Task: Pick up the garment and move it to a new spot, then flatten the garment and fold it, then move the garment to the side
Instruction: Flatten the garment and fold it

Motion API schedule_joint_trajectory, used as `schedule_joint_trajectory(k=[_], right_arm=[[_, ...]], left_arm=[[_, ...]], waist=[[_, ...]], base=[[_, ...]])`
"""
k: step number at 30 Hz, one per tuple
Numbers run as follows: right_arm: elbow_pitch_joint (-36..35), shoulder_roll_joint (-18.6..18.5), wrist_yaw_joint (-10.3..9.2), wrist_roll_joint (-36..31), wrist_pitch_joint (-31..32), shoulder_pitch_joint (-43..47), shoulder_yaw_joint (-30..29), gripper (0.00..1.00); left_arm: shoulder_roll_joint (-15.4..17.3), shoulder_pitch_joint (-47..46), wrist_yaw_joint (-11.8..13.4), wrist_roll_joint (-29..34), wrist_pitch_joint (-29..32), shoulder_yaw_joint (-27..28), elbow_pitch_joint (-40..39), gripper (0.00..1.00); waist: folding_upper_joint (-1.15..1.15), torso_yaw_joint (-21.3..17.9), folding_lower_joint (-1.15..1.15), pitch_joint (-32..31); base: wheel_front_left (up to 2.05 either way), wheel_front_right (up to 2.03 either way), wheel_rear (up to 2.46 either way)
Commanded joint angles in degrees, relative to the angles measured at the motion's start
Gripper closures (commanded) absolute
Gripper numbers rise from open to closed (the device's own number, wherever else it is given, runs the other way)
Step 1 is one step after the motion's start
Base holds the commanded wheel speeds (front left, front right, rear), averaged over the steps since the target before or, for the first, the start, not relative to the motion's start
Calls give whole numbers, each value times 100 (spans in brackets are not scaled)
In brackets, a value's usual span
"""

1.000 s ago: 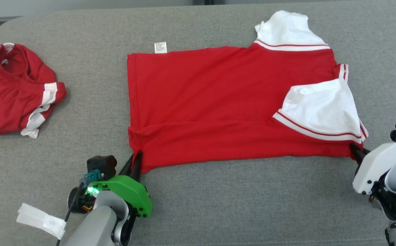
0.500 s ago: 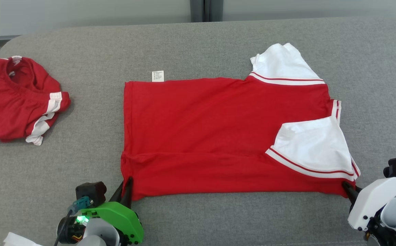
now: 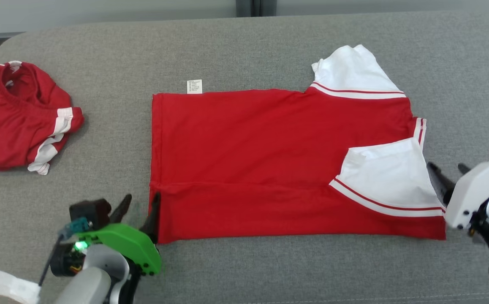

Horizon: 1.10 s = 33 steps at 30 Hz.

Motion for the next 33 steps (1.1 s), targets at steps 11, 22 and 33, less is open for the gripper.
schedule_joint_trajectory(k=[11, 22, 33], right_arm=[[594, -1020, 2, -32, 394, -2330, 1040, 0], [2009, -1261, 0, 8, -258, -4064, 2058, 0], [2679, -1432, 0, 187, -592, -4502, 2223, 0]], left_arm=[[108, -2119, -157, -203, 1203, 165, 54, 0], [-122, -3710, -124, 128, 1855, -164, 1321, 0], [-309, -4121, 87, 311, 1744, -253, 1979, 57]], waist=[[0, 96, 0, 945], [0, -13, 0, 1712], [0, 45, 0, 1987]], base=[[0, 0, 0], [0, 0, 0], [0, 0, 0]])
